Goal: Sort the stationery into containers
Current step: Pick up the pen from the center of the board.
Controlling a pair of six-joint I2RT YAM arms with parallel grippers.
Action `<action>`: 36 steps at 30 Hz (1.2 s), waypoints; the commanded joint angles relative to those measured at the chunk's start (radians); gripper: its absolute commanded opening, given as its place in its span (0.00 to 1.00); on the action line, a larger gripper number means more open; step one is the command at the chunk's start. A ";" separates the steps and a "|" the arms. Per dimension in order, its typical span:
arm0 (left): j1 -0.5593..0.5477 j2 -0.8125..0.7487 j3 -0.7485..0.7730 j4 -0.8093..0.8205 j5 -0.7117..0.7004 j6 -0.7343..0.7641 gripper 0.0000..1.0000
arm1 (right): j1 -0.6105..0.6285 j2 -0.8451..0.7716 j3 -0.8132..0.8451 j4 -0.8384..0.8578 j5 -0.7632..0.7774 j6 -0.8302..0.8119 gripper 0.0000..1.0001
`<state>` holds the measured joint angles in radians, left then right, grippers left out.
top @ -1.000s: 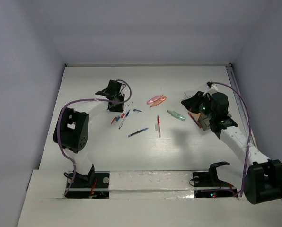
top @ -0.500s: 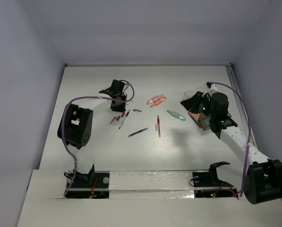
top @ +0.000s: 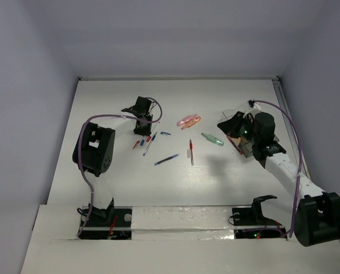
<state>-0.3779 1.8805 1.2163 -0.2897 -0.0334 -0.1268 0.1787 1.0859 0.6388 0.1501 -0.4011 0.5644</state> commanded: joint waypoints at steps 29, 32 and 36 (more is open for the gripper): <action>-0.001 -0.569 -0.158 0.090 0.252 -0.054 0.00 | 0.160 0.117 0.113 0.267 -0.197 0.146 0.85; -0.001 -0.676 -0.257 0.188 0.408 -0.085 0.00 | 0.228 0.169 0.162 0.327 -0.190 0.186 0.90; -0.001 -0.758 -0.333 0.283 0.544 -0.128 0.00 | 0.336 0.264 0.261 0.338 -0.150 0.184 0.93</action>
<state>-0.3779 1.1633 0.9165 -0.1226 0.3321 -0.2070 0.4484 1.3071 0.8108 0.3893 -0.5598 0.7261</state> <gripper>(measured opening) 0.091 0.922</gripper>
